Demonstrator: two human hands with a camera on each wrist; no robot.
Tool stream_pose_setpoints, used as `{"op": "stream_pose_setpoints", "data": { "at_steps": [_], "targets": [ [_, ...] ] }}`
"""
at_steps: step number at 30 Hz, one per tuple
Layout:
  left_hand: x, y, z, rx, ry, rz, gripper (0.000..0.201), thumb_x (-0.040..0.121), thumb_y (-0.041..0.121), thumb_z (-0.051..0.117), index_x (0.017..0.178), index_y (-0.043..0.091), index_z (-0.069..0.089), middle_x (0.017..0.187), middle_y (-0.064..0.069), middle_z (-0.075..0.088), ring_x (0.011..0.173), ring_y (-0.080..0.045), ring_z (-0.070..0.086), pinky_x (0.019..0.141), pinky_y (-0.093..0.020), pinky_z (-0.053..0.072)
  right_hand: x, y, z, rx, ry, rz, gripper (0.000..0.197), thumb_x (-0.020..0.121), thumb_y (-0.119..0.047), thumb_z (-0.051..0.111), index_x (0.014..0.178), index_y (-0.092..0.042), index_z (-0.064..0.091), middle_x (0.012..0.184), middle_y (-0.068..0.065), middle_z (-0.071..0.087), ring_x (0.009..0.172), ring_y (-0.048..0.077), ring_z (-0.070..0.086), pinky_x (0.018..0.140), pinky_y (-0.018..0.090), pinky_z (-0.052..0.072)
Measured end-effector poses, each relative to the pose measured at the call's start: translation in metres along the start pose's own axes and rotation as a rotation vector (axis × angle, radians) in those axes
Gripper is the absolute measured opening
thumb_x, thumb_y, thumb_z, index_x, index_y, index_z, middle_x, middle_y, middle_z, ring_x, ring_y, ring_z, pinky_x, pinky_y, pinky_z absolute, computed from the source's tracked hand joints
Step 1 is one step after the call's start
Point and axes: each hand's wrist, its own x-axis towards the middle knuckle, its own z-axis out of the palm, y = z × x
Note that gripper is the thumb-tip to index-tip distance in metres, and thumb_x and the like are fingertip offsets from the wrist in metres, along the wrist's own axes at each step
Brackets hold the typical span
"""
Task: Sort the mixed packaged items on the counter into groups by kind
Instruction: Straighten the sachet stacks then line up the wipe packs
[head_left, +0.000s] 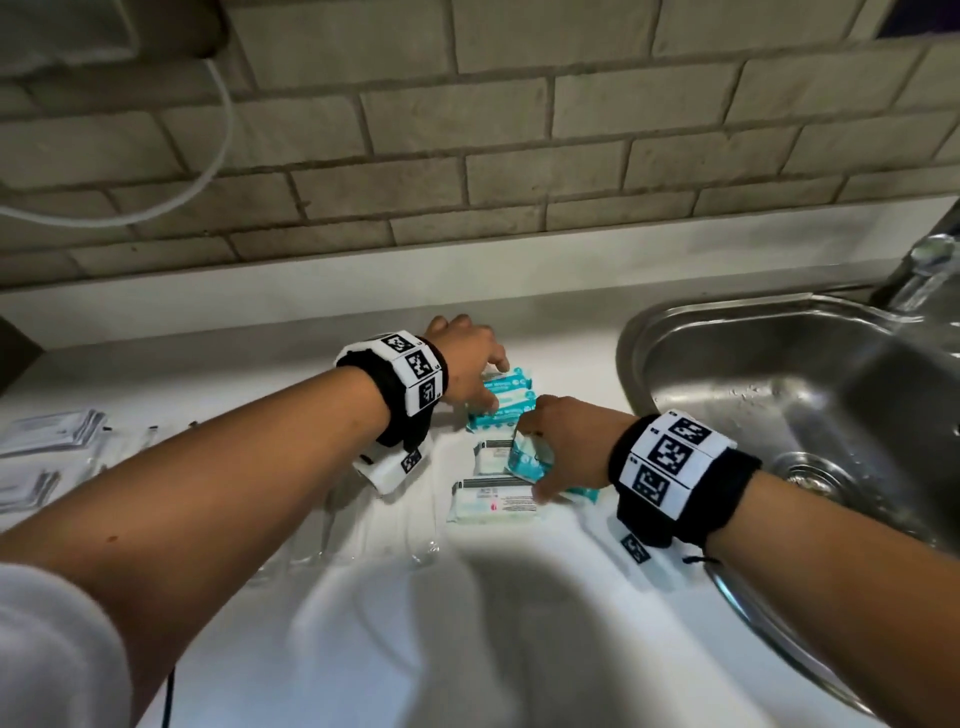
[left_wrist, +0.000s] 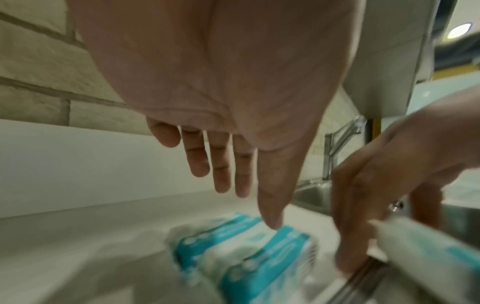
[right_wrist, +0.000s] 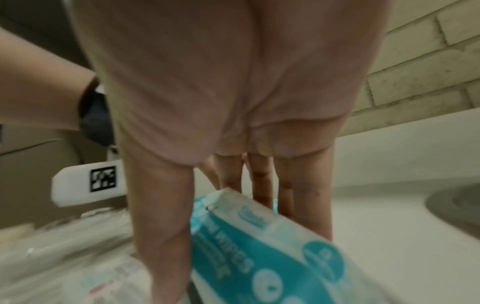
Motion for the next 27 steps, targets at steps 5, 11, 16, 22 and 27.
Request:
{"op": "stream_pose_setpoints", "data": {
  "at_steps": [5,11,16,22,27],
  "targets": [
    [-0.040,0.016,0.002,-0.384,0.031,0.082,0.020,0.079,0.033,0.075,0.086,0.022,0.059,0.084,0.008,0.060,0.074,-0.012,0.053,0.061,-0.019,0.039,-0.010,0.008,-0.013,0.209,0.132,0.054,0.040,0.078,-0.035,0.073,0.107,-0.018,0.053,0.098,0.002,0.054,0.084,0.021,0.054,0.070,0.027,0.040],
    [-0.076,0.040,0.024,-0.341,-0.126,-0.028,0.052,0.058,0.047,0.085,0.094,0.026,0.055,0.088,0.007,0.060,0.079,-0.016,0.058,0.072,-0.033,0.051,-0.023,0.001,-0.024,0.420,0.299,0.089,0.061,0.074,-0.031,0.076,0.124,-0.018,0.045,0.106,0.007,0.064,0.090,0.024,0.062,0.083,0.040,0.054],
    [-0.085,0.051,0.039,-0.217,-0.052,-0.028,0.048,0.065,0.036,0.083,0.101,0.020,0.056,0.090,0.004,0.061,0.082,-0.021,0.059,0.072,-0.028,0.048,-0.042,-0.009,-0.016,0.388,0.263,0.038,0.055,0.067,-0.029,0.080,0.110,-0.017,0.049,0.103,0.004,0.063,0.079,0.020,0.059,0.073,0.034,0.051],
    [-0.090,0.049,0.042,-0.217,-0.016,0.019,0.024,0.077,0.029,0.071,0.097,0.021,0.061,0.095,0.003,0.064,0.081,-0.015,0.056,0.068,-0.024,0.040,-0.057,-0.016,0.013,0.220,-0.024,-0.030,0.048,0.064,-0.028,0.083,0.102,-0.019,0.055,0.101,0.000,0.064,0.088,0.020,0.061,0.069,0.030,0.048],
    [-0.087,0.042,0.036,-0.313,-0.058,-0.019,0.024,0.093,0.029,0.053,0.108,0.015,0.066,0.108,0.000,0.067,0.091,-0.016,0.058,0.078,-0.026,0.044,-0.054,-0.025,0.045,0.172,-0.068,-0.079,0.053,0.060,-0.032,0.087,0.102,-0.021,0.056,0.097,-0.004,0.062,0.085,0.017,0.057,0.072,0.029,0.047]
  ]
}}
